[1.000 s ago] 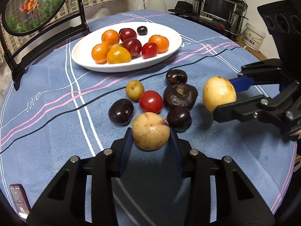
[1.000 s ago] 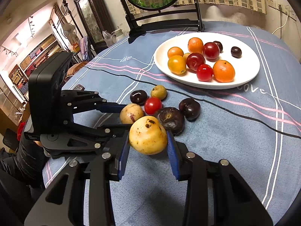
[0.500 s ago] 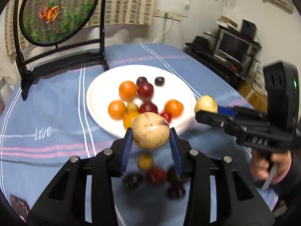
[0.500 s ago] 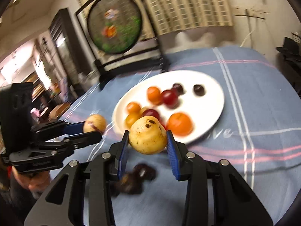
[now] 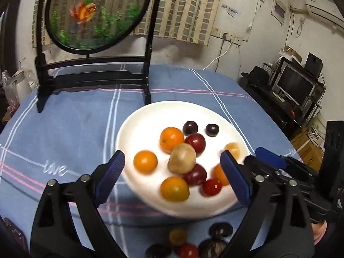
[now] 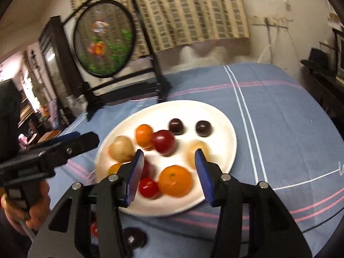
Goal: Organize fruits
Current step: 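Carry the potatoes onto the plate and open both tools, then grasp a large dark plum with the right tool while the left tool grasps a dark plum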
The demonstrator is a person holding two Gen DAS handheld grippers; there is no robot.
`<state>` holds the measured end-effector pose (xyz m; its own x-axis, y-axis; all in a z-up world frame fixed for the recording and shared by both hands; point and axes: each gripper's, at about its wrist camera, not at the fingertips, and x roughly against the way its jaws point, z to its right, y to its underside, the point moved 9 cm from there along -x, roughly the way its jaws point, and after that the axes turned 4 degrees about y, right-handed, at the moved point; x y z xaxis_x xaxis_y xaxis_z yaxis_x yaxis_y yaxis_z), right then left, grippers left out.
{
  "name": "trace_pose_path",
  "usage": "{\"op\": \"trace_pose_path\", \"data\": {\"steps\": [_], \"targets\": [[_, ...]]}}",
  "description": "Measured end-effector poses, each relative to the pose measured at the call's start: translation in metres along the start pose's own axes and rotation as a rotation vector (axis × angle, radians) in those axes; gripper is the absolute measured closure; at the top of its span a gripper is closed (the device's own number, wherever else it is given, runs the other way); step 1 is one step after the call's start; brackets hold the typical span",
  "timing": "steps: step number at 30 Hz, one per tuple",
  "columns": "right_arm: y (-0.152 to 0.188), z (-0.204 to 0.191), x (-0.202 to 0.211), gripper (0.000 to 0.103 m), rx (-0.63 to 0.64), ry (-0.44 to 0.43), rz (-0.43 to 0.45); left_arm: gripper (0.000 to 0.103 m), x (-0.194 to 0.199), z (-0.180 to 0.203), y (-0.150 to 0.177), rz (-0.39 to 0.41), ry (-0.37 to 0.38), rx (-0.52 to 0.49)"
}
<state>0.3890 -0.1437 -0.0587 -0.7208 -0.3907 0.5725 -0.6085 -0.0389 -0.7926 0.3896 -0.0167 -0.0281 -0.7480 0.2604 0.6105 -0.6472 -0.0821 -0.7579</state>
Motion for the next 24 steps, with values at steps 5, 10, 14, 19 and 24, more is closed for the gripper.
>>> {"op": "trace_pose_path", "data": {"steps": [5,10,14,19,24], "targets": [[0.047,-0.025,0.015,0.053,-0.014,-0.068,-0.137,0.006,0.031,-0.025,0.027,0.035,-0.042,0.039],[0.093,-0.045,0.017,0.053,-0.041,-0.121,-0.294,0.006,0.044,-0.059,0.059,0.012,-0.112,0.106],[0.116,-0.057,0.015,0.053,-0.038,-0.142,-0.362,0.006,0.052,-0.071,0.067,-0.003,-0.084,0.178],[0.114,-0.059,0.012,0.060,-0.044,-0.121,-0.343,0.006,0.063,-0.066,0.065,0.036,-0.088,0.158],[0.111,-0.059,0.000,0.062,-0.103,-0.124,-0.362,0.006,0.064,-0.058,0.066,0.029,-0.069,0.144]]}}
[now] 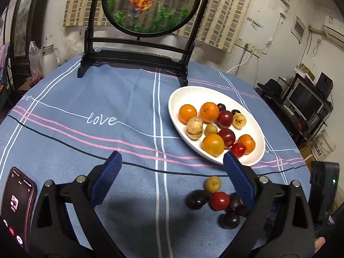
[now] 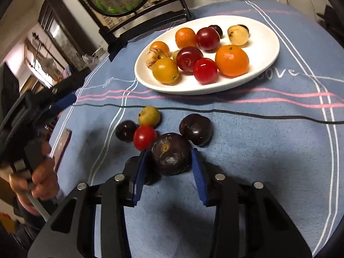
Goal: Organize fruits
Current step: 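Grasp a large dark plum with the right tool while the left tool grasps a dark plum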
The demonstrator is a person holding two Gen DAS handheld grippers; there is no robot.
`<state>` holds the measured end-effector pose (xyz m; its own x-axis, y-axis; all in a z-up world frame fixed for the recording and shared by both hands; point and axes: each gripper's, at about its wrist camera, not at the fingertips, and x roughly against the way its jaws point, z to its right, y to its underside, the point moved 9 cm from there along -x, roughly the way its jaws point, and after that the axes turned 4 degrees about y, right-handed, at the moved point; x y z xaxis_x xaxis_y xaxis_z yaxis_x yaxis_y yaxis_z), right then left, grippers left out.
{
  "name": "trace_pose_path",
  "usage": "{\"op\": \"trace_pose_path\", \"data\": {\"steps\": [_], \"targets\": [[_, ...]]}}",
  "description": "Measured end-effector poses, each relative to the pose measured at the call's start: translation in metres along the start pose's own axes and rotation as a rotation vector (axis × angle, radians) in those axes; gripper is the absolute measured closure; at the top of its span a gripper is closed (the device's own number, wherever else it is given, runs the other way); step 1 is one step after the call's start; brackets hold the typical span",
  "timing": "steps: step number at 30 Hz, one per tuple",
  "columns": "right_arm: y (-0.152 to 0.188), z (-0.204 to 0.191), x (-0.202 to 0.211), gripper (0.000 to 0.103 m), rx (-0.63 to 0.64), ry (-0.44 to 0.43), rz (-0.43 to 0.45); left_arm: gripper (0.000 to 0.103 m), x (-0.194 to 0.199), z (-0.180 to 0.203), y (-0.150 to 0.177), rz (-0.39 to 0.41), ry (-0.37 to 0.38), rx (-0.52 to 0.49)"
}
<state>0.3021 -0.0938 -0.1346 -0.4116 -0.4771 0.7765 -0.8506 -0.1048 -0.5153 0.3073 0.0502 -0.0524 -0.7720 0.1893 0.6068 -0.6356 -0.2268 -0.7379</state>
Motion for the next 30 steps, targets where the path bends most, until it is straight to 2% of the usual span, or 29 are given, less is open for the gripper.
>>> {"op": "trace_pose_path", "data": {"steps": [3,10,13,16,20,24,25,27,30], "targets": [[-0.004,-0.008,-0.004,0.061,0.033,0.020,-0.001,0.006,-0.001,0.001,0.000,-0.003,0.000,-0.004],[-0.008,-0.019,-0.017,0.061,0.051,-0.002,-0.006,0.006,-0.002,-0.003,0.000,-0.012,0.000,0.015],[-0.008,-0.014,-0.011,0.069,0.015,-0.021,-0.011,0.006,-0.001,-0.004,0.000,-0.010,0.000,0.011],[-0.008,-0.010,0.001,0.069,-0.007,-0.059,-0.002,0.006,0.000,-0.001,0.003,-0.017,0.003,-0.005],[-0.020,-0.007,0.032,0.069,-0.029,-0.116,0.083,0.006,0.000,0.005,0.011,-0.041,0.014,-0.048],[-0.031,0.010,0.057,0.069,-0.042,-0.076,0.174,0.007,-0.001,0.030,0.029,-0.102,0.094,-0.160],[-0.032,0.013,0.058,0.069,-0.048,-0.070,0.181,0.010,0.000,0.039,0.034,-0.111,0.115,-0.198],[-0.033,0.020,0.061,0.069,-0.067,-0.056,0.196,0.040,0.001,0.060,0.047,-0.137,0.156,-0.295],[-0.034,0.026,0.063,0.069,-0.082,-0.047,0.202,0.054,-0.001,0.082,0.069,-0.203,0.237,-0.352]]}}
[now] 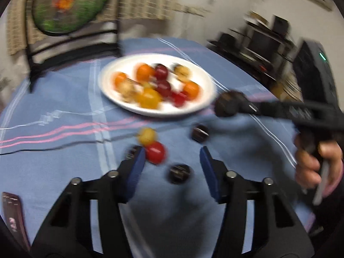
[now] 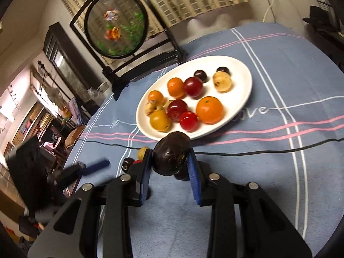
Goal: Organize fruits
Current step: 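Grasp a large dark plum with the right tool while the left tool grasps a dark plum, then release both dark plums onto the plate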
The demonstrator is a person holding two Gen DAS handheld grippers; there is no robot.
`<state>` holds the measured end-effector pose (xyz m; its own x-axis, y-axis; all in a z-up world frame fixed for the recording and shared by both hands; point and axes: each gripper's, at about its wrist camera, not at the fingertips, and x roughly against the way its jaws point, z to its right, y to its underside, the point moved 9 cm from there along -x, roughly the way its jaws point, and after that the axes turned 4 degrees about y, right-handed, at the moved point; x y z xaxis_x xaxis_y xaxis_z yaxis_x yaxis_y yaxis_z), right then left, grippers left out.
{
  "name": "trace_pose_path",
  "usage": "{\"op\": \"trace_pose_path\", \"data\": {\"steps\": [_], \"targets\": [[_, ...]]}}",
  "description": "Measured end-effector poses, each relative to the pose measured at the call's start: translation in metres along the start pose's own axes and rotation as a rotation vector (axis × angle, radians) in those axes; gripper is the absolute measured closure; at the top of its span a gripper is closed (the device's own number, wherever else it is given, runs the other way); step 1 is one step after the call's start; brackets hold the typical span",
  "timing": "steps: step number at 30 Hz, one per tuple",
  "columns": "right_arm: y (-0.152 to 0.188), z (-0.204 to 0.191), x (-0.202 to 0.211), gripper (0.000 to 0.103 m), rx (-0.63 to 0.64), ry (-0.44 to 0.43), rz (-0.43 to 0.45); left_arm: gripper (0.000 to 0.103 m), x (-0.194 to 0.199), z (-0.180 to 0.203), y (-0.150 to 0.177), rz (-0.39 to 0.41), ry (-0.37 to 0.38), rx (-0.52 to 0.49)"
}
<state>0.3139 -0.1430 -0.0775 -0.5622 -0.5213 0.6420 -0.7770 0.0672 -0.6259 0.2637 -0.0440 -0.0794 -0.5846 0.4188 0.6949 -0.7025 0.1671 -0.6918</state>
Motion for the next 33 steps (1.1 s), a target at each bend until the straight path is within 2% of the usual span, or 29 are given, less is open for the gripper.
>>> {"op": "trace_pose_path", "data": {"steps": [2,5,10,18,25,29,33], "targets": [[0.000,-0.001,0.000,0.069,0.002,0.001,0.003,0.056,-0.006,0.010,0.006,-0.022,-0.001,-0.041],[0.001,-0.004,-0.001,0.069,0.010,-0.004,0.000,0.056,-0.017,0.014,0.014,-0.045,-0.046,-0.090],[0.001,-0.003,-0.001,0.069,0.011,-0.002,-0.006,0.066,-0.028,0.007,0.020,-0.080,-0.085,-0.093],[0.001,-0.005,0.000,0.069,0.014,-0.004,-0.001,0.070,-0.036,0.003,0.030,-0.118,-0.110,-0.099],[0.000,-0.006,-0.001,0.069,0.029,0.001,0.008,0.071,-0.034,0.003,0.028,-0.113,-0.104,-0.105],[-0.010,-0.008,0.001,0.069,0.101,0.046,0.079,0.071,-0.022,-0.002,0.010,-0.055,-0.102,-0.087],[-0.035,-0.001,-0.009,0.069,0.097,0.080,0.128,0.071,-0.009,-0.013,-0.034,0.018,-0.107,-0.057]]}}
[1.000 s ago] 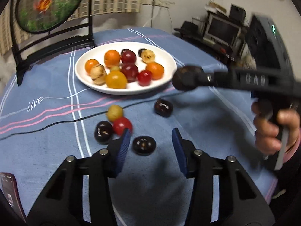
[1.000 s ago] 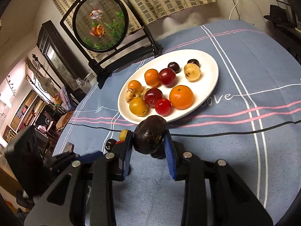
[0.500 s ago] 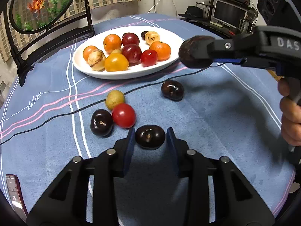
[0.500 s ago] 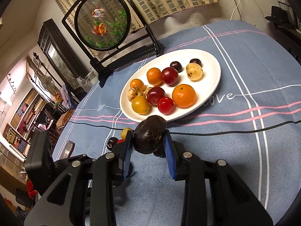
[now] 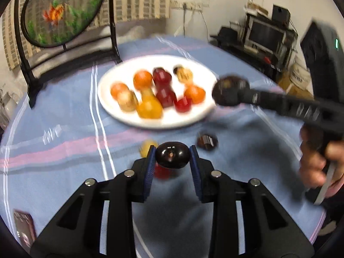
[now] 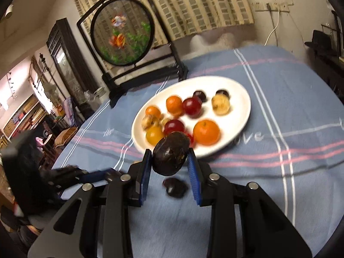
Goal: Organize fruits
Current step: 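Release both dark plums onto the plate, then grasp a dark plum with the right tool while the left tool grasps another dark plum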
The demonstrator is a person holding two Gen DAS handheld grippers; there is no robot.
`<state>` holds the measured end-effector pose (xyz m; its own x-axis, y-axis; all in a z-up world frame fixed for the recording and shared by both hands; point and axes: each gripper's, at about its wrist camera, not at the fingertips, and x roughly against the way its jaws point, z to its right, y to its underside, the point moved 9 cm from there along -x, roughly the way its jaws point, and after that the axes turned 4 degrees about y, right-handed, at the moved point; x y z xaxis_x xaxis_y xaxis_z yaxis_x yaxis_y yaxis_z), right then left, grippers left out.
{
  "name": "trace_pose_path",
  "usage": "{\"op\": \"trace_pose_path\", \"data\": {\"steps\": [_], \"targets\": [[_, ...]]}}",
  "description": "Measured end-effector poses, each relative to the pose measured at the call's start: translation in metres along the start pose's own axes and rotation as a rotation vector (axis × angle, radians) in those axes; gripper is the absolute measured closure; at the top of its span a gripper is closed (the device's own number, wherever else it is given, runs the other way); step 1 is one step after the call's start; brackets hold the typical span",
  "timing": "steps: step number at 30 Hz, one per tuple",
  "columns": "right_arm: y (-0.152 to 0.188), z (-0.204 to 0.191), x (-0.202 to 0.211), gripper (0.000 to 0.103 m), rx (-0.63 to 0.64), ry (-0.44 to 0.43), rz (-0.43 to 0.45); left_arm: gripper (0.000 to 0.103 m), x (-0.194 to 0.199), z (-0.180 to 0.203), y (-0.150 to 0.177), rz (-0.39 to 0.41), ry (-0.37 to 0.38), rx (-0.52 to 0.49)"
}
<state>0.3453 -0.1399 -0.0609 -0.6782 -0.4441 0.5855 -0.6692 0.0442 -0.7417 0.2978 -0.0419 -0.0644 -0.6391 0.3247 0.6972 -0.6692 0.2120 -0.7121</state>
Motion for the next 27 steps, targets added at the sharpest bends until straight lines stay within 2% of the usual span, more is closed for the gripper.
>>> {"op": "trace_pose_path", "data": {"steps": [4,8,9,10,11,12,13,15,17,19,20,27], "targets": [[-0.023,0.011,-0.025,0.069,0.007,0.037,0.030,0.071,-0.016,-0.016,-0.051,0.043,-0.055,0.005],[-0.038,0.021,-0.056,0.068,0.004,0.062,0.031,0.071,-0.052,-0.032,-0.082,0.021,-0.083,0.022],[-0.040,0.023,-0.061,0.068,0.003,0.069,0.032,0.063,-0.061,-0.039,-0.087,0.011,-0.102,0.043],[-0.042,0.024,-0.064,0.065,0.009,0.080,0.030,0.049,-0.067,-0.046,-0.090,0.005,-0.126,0.062],[-0.043,0.026,-0.066,0.063,0.020,0.103,0.021,0.023,-0.069,-0.054,-0.092,0.003,-0.158,0.085],[-0.043,0.026,-0.066,0.063,0.030,0.113,0.017,0.019,-0.067,-0.062,-0.094,0.017,-0.199,0.116],[-0.042,0.026,-0.064,0.063,0.038,0.112,0.017,0.019,-0.062,-0.065,-0.095,0.030,-0.206,0.133],[-0.040,0.022,-0.055,0.062,0.047,0.097,0.020,0.015,-0.053,-0.065,-0.089,0.026,-0.182,0.142],[-0.036,0.013,-0.047,0.062,0.057,0.061,0.005,0.010,-0.041,-0.068,-0.080,0.024,-0.207,0.153],[-0.027,0.000,-0.039,0.061,0.080,0.020,-0.019,0.008,-0.027,-0.074,-0.067,0.033,-0.234,0.176],[-0.019,-0.008,-0.035,0.054,0.109,0.013,-0.037,0.007,-0.018,-0.076,-0.058,0.037,-0.239,0.184],[0.024,-0.029,-0.017,0.053,0.238,0.035,-0.089,0.005,0.008,-0.084,-0.006,0.056,-0.261,0.196]]}}
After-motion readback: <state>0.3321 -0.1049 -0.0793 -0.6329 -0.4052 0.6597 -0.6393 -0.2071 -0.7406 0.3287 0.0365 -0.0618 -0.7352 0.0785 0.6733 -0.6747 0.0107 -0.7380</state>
